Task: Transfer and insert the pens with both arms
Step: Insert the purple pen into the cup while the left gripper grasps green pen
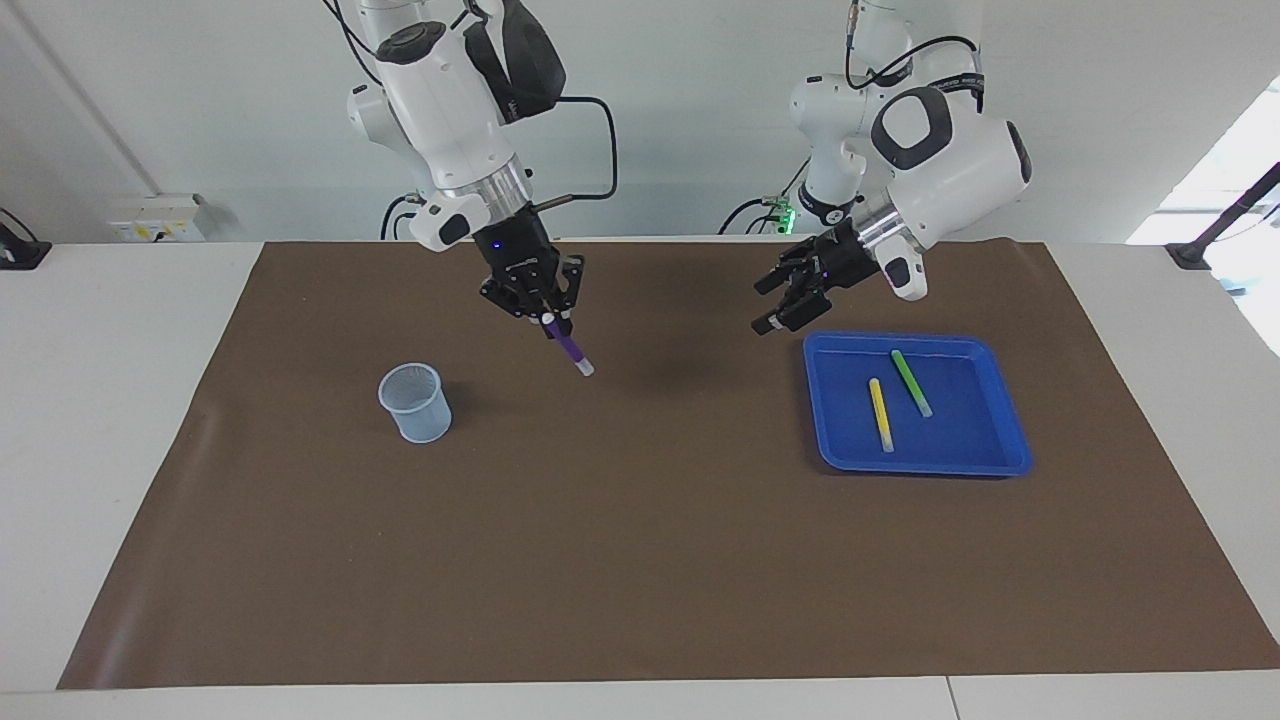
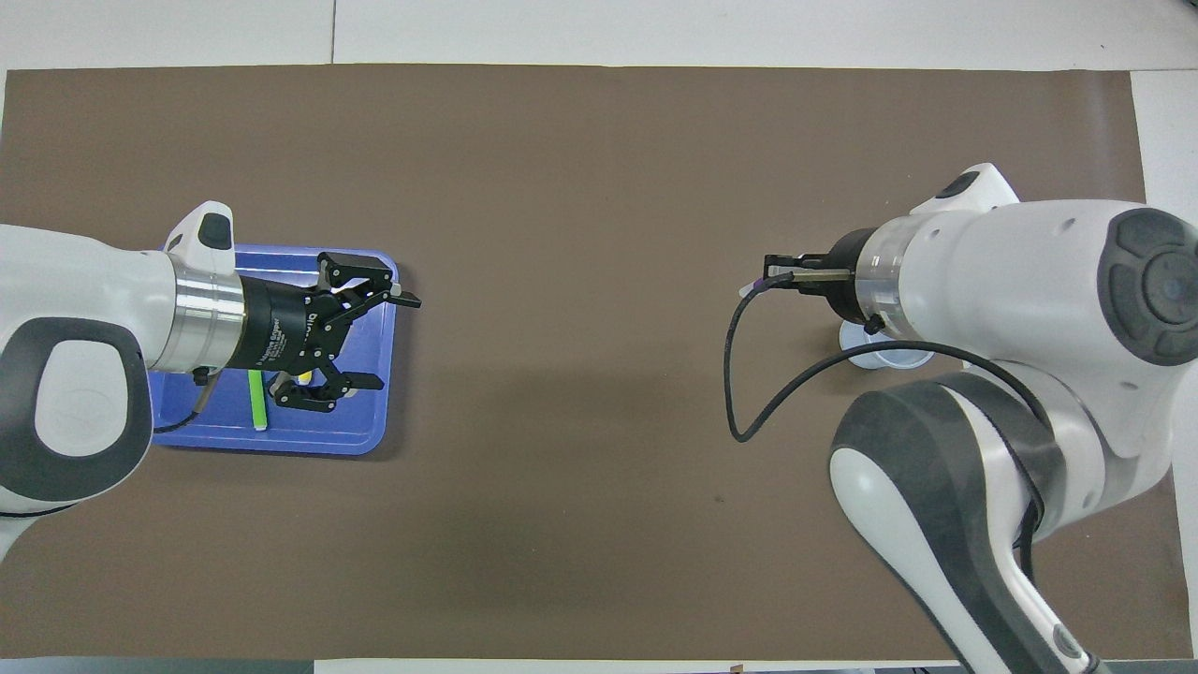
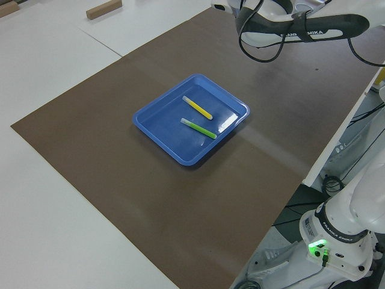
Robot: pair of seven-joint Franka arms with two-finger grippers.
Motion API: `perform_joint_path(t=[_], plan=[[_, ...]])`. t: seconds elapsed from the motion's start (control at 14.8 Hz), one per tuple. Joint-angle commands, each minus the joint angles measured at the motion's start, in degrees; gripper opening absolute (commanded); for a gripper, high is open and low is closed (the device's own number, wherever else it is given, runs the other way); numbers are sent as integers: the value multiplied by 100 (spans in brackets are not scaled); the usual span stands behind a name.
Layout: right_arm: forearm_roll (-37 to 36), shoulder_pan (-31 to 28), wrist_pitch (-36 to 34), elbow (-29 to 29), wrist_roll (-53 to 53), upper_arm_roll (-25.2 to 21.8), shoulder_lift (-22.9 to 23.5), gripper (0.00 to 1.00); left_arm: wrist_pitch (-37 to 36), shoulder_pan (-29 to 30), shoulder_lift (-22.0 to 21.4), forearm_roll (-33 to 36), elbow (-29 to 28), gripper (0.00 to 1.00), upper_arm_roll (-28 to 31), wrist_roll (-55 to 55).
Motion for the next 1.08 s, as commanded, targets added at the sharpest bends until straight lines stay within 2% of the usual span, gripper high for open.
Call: perform_joint_path(t=[0.0, 0.2, 0.34, 0.47, 0.74, 1.01], plan=[[-350, -528, -14, -516, -675, 63, -339, 0, -332, 450, 54, 845, -103, 100, 16, 1628], [-535, -1107, -242, -683, -1440, 63, -435, 0, -255, 793, 344, 1907, -103, 100, 25, 3228], [-536, -1433, -269, -789, -1783, 72, -488, 0, 43, 865, 599, 2663, -68, 100, 25, 3741], [-544, -1461, -217, -1017, -1811, 72, -601, 0, 517, 873, 871, 3420, -103, 100, 24, 3980], [-580, -1470, 406, -1491, -1803, 81, -681, 0, 1362, 1075, 1373, 3897, -129, 99, 25, 4261], [-580, -1470, 846, -1650, -1785, 90, -524, 0, 1934, 1251, 1707, 3906, -226, 93, 25, 4429]])
